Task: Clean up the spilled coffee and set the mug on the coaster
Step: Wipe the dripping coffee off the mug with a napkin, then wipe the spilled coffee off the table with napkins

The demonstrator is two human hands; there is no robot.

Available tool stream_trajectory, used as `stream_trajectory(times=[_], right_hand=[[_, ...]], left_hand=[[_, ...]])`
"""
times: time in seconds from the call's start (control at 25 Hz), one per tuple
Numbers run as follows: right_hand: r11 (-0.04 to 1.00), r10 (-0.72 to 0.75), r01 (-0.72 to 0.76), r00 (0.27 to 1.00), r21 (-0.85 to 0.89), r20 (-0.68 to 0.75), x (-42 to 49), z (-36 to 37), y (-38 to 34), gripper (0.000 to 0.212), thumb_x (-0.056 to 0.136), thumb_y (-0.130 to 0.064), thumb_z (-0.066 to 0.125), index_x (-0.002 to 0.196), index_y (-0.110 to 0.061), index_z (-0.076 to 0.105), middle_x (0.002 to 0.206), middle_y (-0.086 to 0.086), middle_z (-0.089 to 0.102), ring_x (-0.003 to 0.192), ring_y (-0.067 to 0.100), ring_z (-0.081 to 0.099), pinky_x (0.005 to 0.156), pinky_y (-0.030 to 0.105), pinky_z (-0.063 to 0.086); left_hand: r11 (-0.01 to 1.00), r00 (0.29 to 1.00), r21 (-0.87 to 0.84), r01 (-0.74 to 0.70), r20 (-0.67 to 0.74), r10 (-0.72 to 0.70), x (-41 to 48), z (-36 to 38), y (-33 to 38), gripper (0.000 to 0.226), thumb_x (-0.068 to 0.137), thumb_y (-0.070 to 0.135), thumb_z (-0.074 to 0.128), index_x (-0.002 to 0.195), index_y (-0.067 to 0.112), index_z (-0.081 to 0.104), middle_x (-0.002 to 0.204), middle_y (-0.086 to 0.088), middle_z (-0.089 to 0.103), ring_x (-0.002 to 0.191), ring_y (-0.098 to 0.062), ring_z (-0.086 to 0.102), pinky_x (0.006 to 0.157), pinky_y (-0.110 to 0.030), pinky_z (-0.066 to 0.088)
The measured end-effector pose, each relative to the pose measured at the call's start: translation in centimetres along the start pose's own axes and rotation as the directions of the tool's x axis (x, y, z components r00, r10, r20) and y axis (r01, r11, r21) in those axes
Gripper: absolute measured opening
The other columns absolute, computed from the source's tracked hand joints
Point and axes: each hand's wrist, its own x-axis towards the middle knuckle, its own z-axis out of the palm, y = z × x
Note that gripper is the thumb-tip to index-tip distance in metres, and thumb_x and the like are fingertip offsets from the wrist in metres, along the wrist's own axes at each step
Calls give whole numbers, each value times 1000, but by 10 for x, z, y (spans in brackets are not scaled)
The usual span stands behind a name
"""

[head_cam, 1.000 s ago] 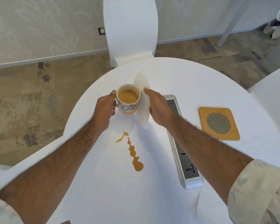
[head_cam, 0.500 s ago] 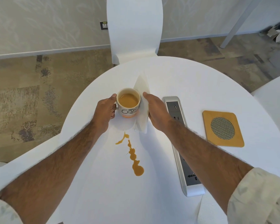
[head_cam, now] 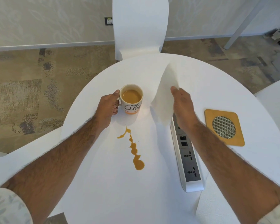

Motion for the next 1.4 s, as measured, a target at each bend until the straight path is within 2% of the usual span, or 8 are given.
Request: stream_trajectory(times=[0.08,0.2,0.4,0.6,0.76,0.96,1.28,1.4], right_hand=[[944,-187,178,982,-276,-5,-10,-8,6,32,106,-28,47,95,-5,65,86,4,68,76,12,61,72,33,49],[672,-427,408,895,-618,126,-31,-7,42,33,104,-25,51,129,-15,69,137,11,66,132,26,56,113,43,42],[419,-225,457,889,-784,398,-70,19,86,38,108,-24,44,140,-10,57,152,17,52,147,43,37,118,56,35],[404,-84,448,886,-797,455,-94,55,98,47,110,-31,33,156,-21,36,171,10,15,158,36,1,126,57,8],[370,-98,533,837,-761,539,-104,88,100,48,109,-35,33,157,-37,32,173,9,6,158,39,-4,125,62,2],[327,-65,621,767,-712,639,-112,93,101,48,110,-39,30,158,-42,28,173,6,3,158,35,-8,124,63,1],[348,-4,653,718,-672,696,-156,56,104,53,110,-46,17,162,-39,12,173,-5,-6,158,22,-17,125,54,-9],[460,-93,630,735,-626,671,-166,42,109,50,109,-39,27,156,-28,37,171,-1,18,159,21,7,128,49,7]], left_hand=[[1000,1000,29,-12,-11,12,-1,0,0,45,104,34,53,63,23,37,54,6,29,51,-11,24,52,-27,18],[995,999,96,-35,-22,37,-1,-2,2,41,102,36,54,66,18,48,58,2,47,48,-12,35,48,-25,26],[982,997,183,-39,-57,50,2,-11,4,33,100,43,57,88,12,54,82,-6,67,45,-12,47,44,-24,30],[927,928,374,-6,-342,144,-23,-30,-8,43,101,45,49,99,3,59,84,-1,67,55,-16,59,45,-23,39],[905,839,376,-200,-412,356,-75,-39,-15,31,101,37,50,93,8,57,83,-2,65,74,-23,65,60,-26,49],[673,802,612,-415,-102,588,-125,-33,-35,25,104,28,45,113,15,64,113,3,68,106,-13,62,91,-21,46],[309,887,853,-422,316,338,-176,-32,-124,64,106,50,13,153,17,41,162,2,38,154,-16,24,124,-41,25],[250,874,867,-430,332,355,-181,-37,-132,64,108,48,13,148,14,48,159,-2,43,152,-21,32,122,-43,31]])
